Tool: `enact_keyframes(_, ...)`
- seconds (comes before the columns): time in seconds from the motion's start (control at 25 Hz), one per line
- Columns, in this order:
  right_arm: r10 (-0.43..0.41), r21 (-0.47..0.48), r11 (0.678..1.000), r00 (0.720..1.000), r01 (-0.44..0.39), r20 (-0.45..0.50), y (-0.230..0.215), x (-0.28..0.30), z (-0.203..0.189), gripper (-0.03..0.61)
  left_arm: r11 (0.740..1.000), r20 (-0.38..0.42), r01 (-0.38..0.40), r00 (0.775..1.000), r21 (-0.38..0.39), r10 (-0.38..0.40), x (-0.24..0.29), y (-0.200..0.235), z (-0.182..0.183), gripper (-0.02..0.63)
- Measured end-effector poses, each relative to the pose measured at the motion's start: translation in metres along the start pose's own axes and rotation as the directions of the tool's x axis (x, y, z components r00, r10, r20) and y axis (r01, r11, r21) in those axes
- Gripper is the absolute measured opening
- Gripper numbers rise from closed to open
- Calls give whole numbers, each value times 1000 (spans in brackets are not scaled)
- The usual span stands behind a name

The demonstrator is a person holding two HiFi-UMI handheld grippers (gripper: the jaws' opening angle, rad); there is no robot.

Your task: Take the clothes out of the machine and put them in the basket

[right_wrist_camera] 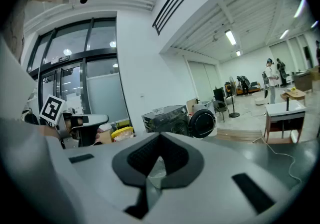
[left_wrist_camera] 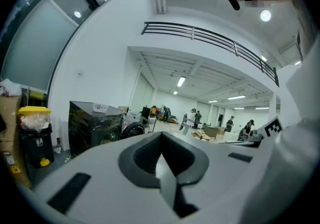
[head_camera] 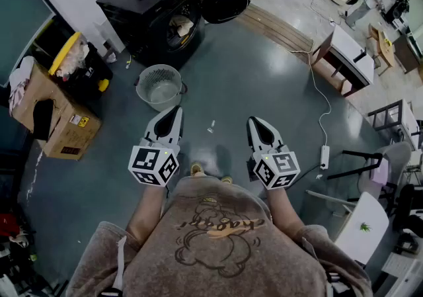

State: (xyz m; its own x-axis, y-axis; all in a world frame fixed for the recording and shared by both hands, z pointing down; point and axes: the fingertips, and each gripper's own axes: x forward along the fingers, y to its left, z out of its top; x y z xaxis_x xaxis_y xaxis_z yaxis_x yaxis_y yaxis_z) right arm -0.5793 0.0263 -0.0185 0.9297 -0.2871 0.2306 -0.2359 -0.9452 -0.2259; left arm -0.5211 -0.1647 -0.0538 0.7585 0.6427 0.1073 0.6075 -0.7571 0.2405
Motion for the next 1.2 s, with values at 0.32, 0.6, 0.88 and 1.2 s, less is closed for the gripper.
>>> enact_keyframes(0.32, -7, 40, 999, 1000, 6, 17, 0, 31, 1, -5, 1000, -11, 3, 1000, -8, -3, 17, 26, -6, 8)
enact_keyframes(0.6, -53, 24, 998, 998, 52, 18, 0, 59, 0, -4, 998, -12, 60, 998, -3, -60, 34, 47, 1, 8)
enact_keyframes(0.88, -102, 29, 995, 994, 100, 42, -17, 82, 10, -3, 998, -19, 67, 998, -16, -67, 66, 67, -1, 8)
enact_keyframes(1.2, -99, 53, 994, 994, 96, 42, -59, 141, 19, -3, 998, -34, 67, 997, -10, -67, 136, 90, -1, 8)
